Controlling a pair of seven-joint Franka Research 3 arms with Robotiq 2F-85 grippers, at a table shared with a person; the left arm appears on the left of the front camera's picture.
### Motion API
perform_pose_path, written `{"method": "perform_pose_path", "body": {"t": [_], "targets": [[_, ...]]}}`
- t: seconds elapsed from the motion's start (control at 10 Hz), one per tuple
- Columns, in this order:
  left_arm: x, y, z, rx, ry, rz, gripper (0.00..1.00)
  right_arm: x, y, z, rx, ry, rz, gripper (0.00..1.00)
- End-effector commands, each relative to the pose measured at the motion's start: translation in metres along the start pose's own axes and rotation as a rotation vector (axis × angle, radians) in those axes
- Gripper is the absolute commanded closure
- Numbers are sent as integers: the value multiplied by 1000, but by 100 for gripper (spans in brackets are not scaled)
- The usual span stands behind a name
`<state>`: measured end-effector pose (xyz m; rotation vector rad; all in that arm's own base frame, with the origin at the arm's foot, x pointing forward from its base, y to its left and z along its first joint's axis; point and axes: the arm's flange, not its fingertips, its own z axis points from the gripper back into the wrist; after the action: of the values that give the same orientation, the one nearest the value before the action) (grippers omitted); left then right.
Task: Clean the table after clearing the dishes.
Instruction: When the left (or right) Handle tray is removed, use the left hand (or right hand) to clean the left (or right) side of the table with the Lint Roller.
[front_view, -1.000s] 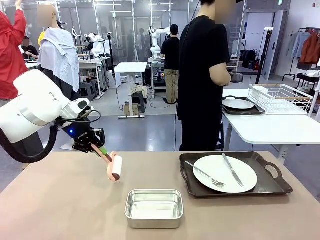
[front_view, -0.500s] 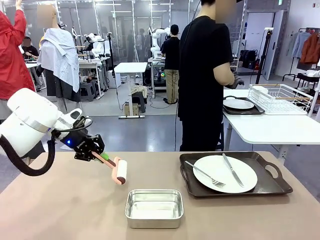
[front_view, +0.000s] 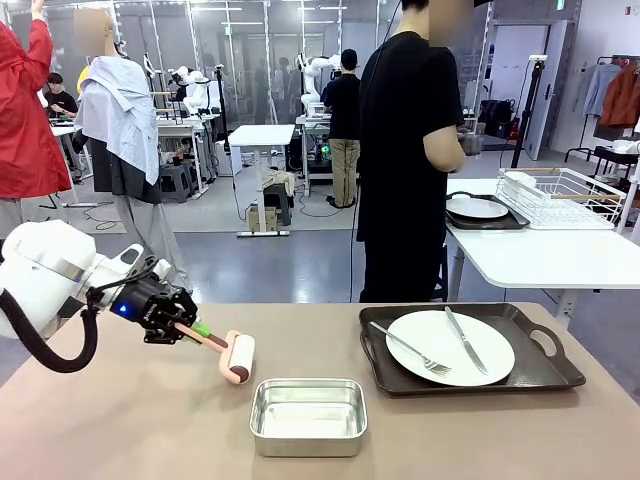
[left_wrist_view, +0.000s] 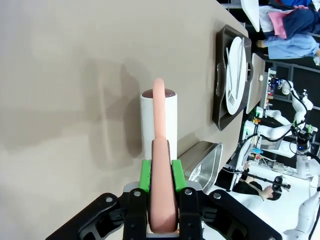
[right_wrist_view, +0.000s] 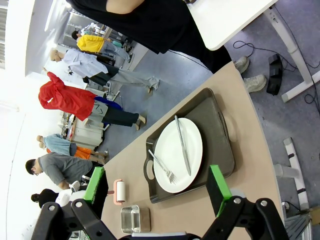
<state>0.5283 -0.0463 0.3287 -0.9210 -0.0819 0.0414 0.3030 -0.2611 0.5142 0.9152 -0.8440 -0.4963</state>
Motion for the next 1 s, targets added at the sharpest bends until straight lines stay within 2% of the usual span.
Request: {"method": "perform_pose_path", "body": {"t": [0.0,0.1,0.3,0.9], "targets": [[6,24,11,-78,8,-8,80,-1,2,2,10,-2,9,0],[4,39,18,-104,7,-12,80,-1,2,2,10,-2,9,0],[-1,59,33,-61,13,-23,80,-1,2,2,10,-2,9,0],[-5,78,62,195,19,-13,80,-1,2,2,10,-2,9,0]]}}
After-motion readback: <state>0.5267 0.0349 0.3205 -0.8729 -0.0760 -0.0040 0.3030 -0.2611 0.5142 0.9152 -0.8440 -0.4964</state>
